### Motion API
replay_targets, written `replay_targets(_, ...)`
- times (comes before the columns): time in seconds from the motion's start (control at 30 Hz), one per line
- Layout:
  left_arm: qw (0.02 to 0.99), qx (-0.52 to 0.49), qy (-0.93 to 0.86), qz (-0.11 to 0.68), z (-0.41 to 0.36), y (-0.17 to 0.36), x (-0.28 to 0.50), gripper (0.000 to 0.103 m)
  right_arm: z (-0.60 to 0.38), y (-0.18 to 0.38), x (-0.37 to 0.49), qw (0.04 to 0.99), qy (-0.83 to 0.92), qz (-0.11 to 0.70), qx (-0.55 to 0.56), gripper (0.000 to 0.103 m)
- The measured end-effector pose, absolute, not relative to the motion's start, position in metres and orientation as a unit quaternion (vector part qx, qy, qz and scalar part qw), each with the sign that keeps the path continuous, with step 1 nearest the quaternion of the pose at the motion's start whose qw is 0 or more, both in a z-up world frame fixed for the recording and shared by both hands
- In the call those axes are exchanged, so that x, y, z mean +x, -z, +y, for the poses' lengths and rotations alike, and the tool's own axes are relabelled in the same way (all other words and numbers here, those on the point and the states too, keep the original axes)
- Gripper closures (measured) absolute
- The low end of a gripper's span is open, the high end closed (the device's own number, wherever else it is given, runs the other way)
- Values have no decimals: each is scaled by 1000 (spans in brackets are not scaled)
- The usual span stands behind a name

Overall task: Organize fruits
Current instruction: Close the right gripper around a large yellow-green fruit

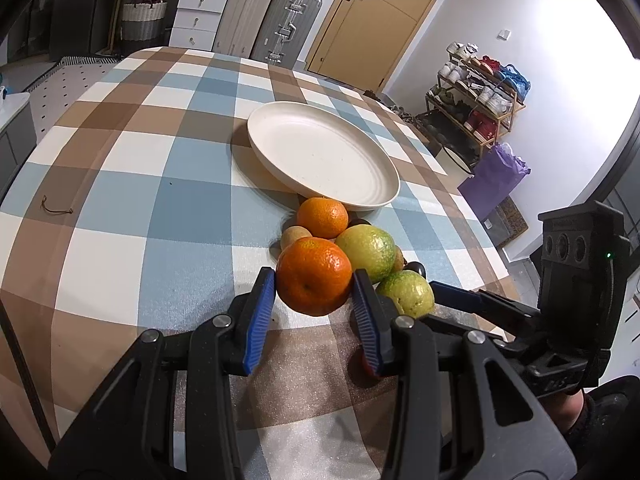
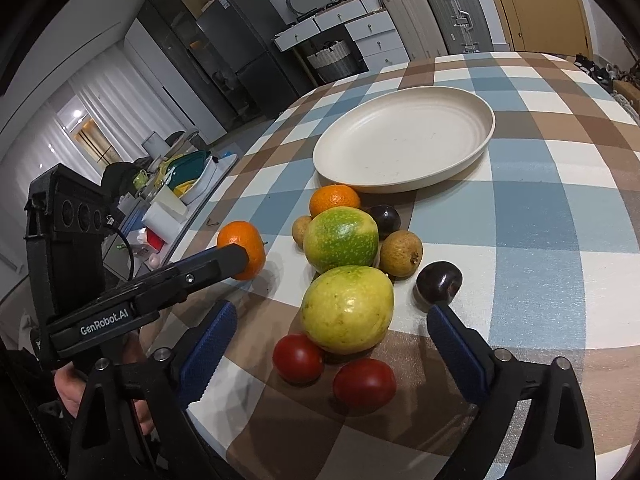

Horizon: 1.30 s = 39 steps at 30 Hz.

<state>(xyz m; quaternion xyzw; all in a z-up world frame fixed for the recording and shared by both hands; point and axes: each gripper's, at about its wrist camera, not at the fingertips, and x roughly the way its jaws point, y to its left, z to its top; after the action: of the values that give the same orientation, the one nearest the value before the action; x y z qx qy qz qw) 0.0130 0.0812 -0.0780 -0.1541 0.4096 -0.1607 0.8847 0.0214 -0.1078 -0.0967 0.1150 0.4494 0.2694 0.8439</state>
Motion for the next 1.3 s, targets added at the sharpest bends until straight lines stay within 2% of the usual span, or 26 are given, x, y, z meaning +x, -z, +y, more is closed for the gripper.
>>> replay_targets(0.1,885,-154,161,409,81,78,13,67,-105,99,23,841,-270,455,112,16)
replay_targets(0.27,885,-154,161,410,81,78,13,67,-102,104,25,838,-269,463,107,24)
replay_targets(0.37,884,-152,161,412,81,78,14,67,-100,105,25,835,-274,465,103,35)
replay_targets(0.43,884,-150,161,413,81,78,14,67,-101,106,25,838,-269,464,100,49)
replay_targets(0.47,884,-150,161,413,81,78,14,67,-102,107,26,838,-267,465,102,51)
replay_targets(1.3,883,-134,164,418,70,68,20,67,-130,90,17,850,-298,407,152,52)
